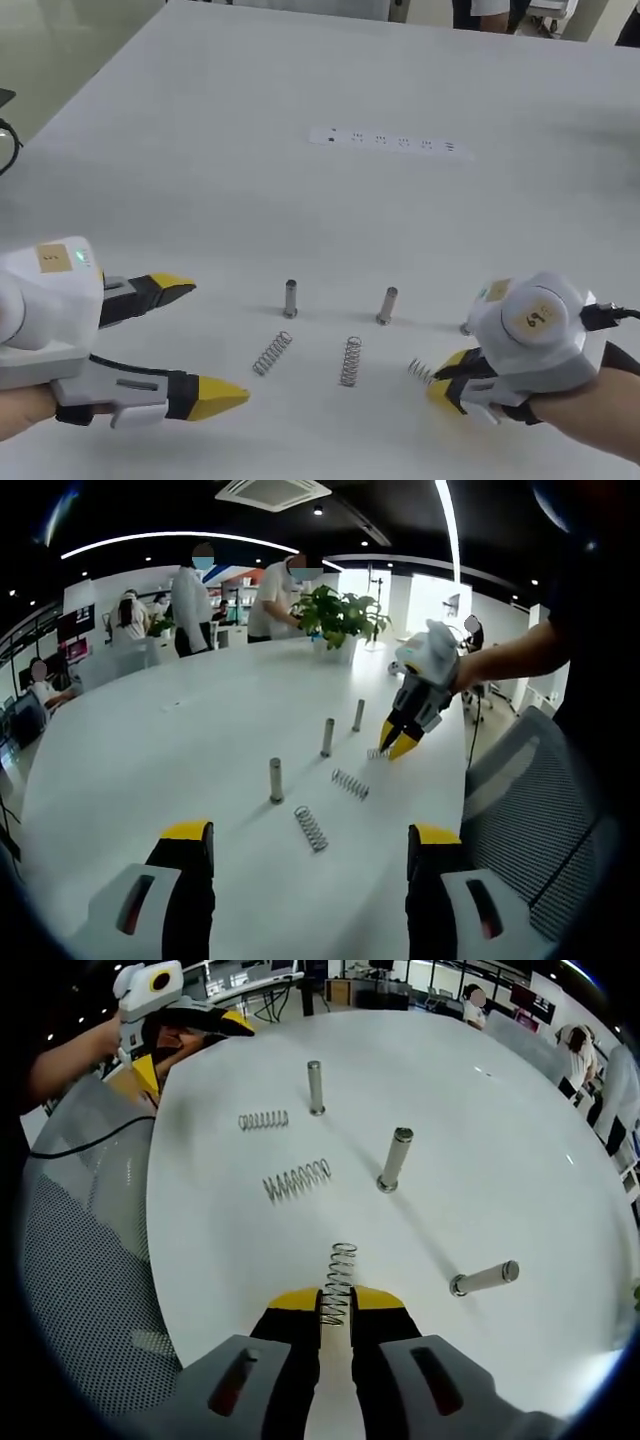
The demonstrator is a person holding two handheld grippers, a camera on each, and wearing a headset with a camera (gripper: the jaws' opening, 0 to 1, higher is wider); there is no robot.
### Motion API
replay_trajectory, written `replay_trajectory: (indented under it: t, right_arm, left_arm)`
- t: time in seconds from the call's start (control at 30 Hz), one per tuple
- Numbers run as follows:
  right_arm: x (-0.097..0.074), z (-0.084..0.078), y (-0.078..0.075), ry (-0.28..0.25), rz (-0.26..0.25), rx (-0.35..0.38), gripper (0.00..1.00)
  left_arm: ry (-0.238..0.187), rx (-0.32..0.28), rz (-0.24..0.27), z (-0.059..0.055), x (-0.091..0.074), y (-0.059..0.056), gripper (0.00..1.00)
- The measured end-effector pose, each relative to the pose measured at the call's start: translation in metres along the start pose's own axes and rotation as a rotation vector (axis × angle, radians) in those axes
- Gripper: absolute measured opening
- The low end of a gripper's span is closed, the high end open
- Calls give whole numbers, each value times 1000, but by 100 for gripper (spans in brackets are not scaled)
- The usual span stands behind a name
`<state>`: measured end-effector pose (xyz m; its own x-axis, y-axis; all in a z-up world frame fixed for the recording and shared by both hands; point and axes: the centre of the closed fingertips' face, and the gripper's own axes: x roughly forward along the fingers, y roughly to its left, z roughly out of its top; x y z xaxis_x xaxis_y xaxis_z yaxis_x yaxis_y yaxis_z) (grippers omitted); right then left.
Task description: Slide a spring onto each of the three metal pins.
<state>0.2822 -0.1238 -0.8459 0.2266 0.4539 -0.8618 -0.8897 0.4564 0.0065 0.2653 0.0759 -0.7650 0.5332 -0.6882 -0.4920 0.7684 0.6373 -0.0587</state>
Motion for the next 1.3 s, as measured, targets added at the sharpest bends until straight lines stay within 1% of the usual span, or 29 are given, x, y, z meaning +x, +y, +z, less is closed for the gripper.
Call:
replay_trajectory:
  t: [0.1,0.2,0.27,0.33,0.43,0.5,0.53,0.6,0.7,0.8,0.9,0.97,1.03,1.1,1.23,1.3]
  right_arm:
    - [-2,-1,-2,-2,-1,-7,8]
    - [-5,-2,-3,-3,-2,-24,8]
    - [-7,0,-4,-7,-3,-32,8]
    - [-10,3,-5,-17,-4,-34,8]
    - [-14,6,-5,-27,-1,-35,8]
    - [-16,8,-5,-29,2,-46,8]
    - [-17,9,-6,-33,2,-53,8]
    - [-19,10,-6,-36,6,-71,8]
    - [-21,10,-6,-35,12,-103,8]
    - [-23,10,-5,-46,30,-115,8]
    - [-24,7,-5,-45,32,-123,8]
    - [-25,7,-5,-47,35,-132,8]
    - [-26,7,-3,-52,44,-145,8]
    - [-27,8,-3,-53,45,-158,8]
    - [-30,11,-2,-57,52,-187,8]
    - [-31,12,-1,-59,53,-202,8]
  left_arm:
    - [-23,-1,-30,4,-1,-6,73]
    - [-39,-15,-39,8,-1,-7,73]
    - [-48,-15,-41,10,-1,-8,73]
    - [-64,-11,-55,13,-1,-11,72]
    - [-83,-21,-76,18,0,-15,70]
    - [-101,-30,-85,22,0,-16,68]
    - [-122,-43,-98,26,0,-18,67]
    - [-129,-37,-100,27,0,-19,66]
    - [-132,-40,-118,28,1,-22,64]
    - [-141,-44,-145,31,4,-28,60]
    - [-144,-43,-167,33,8,-34,56]
    - [-155,-49,-191,36,11,-40,55]
    - [-151,-42,-198,36,14,-43,54]
    - [-153,-47,-217,37,19,-47,54]
    - [-162,-37,-231,39,22,-51,53]
    - [-167,-43,-235,40,23,-51,52]
